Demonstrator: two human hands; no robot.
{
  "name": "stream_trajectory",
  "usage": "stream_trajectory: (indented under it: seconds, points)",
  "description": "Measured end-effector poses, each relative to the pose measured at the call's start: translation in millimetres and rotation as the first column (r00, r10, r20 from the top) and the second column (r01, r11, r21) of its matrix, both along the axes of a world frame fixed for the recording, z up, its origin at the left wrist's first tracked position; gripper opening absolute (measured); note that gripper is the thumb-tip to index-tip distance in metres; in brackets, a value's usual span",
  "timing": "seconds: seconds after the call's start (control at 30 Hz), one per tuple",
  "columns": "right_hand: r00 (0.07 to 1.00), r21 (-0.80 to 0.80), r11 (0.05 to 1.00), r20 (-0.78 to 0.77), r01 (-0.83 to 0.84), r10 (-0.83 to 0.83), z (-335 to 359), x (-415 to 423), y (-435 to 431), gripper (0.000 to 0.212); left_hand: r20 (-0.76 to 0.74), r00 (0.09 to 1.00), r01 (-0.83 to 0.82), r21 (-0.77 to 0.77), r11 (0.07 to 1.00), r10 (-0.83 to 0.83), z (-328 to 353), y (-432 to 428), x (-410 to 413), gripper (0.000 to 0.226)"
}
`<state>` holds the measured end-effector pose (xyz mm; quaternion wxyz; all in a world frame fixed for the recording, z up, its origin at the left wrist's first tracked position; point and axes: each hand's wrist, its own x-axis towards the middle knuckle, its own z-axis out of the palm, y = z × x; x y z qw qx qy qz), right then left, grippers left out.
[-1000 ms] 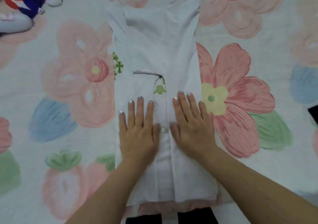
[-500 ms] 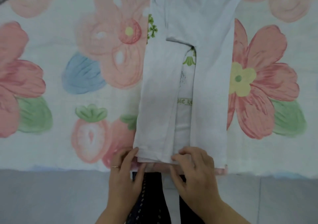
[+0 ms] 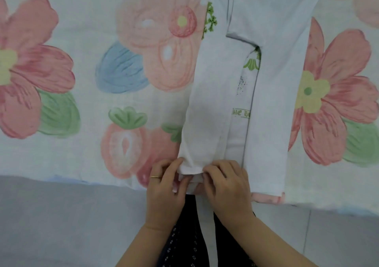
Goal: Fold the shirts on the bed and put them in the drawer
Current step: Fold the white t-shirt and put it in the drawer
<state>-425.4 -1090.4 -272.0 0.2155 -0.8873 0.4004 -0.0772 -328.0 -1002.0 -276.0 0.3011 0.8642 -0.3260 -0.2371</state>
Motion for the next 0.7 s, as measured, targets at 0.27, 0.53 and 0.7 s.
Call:
stream_trajectory:
  seconds: [0.27, 0.53, 0.7]
  points:
    - [0.993, -0.045, 0.996, 0.089, 0.083, -0.079, 15.5, -7.8, -12.7, 0.016, -0.026, 0.997, -0.077, -0.059, 0.995, 0.076, 7.9, -24.5, -2.8, 0.037]
    - [0.988, 0.097, 0.985, 0.046, 0.145, -0.150, 11.3, -21.5, -4.9, 0.021, 0.048, 0.999, 0.017, -0.097, 0.995, -0.013, -1.4, -5.5, 1.2, 0.027]
    - [0.993, 0.074, 0.992, 0.041, 0.103, -0.107, 5.7, -30.0, 7.7, 0.019, 0.149, 0.980, 0.161, -0.179, 0.971, -0.135, -6.0, 2.6, 8.1, 0.018]
